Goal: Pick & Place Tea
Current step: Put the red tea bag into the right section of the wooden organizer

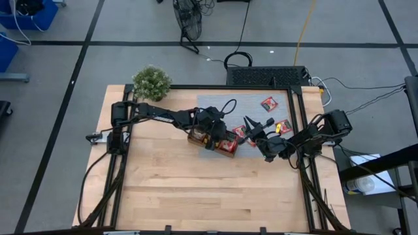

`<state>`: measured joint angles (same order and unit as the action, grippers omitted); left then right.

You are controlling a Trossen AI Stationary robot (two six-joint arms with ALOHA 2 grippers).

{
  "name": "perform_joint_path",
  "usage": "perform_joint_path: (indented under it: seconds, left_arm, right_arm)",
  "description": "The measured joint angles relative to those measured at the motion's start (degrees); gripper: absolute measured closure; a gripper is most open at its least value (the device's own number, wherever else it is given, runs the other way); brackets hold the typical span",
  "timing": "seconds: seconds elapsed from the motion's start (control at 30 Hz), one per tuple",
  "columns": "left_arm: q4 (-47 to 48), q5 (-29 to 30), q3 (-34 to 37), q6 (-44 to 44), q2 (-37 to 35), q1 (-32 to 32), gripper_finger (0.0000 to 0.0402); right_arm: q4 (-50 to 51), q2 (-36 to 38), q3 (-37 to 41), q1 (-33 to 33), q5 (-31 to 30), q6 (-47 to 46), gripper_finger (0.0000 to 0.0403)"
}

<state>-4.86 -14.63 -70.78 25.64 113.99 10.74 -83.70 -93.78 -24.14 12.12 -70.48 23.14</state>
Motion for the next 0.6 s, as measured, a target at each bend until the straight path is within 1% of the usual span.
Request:
perform_joint_path:
  seconds: [0.13,0.27,0.5,0.6]
  left_arm:
    - [0.00,0.00,0.00,-0.27,0.00,0.00,0.0234]
    - [0.00,0.00,0.00,-0.30,0.00,0.00,0.0227]
    - [-0.10,0.19,0.00,-0.17,-0.71,0.00,0.0235]
    - [0.90,0.28,0.07,-0.01,-2.09,0.00,0.0241]
  right_arm:
    - [0.00,0.00,0.00,0.00,0.00,0.00,0.0383]
    - [-0.02,0.00,0.00,0.00,0.00,0.00,0.0383]
    - [0.00,0.00,0.00,0.00,0.02,0.00,0.0383]
    - [0.00,0.00,0.00,0.00,0.02,0.00,0.0383]
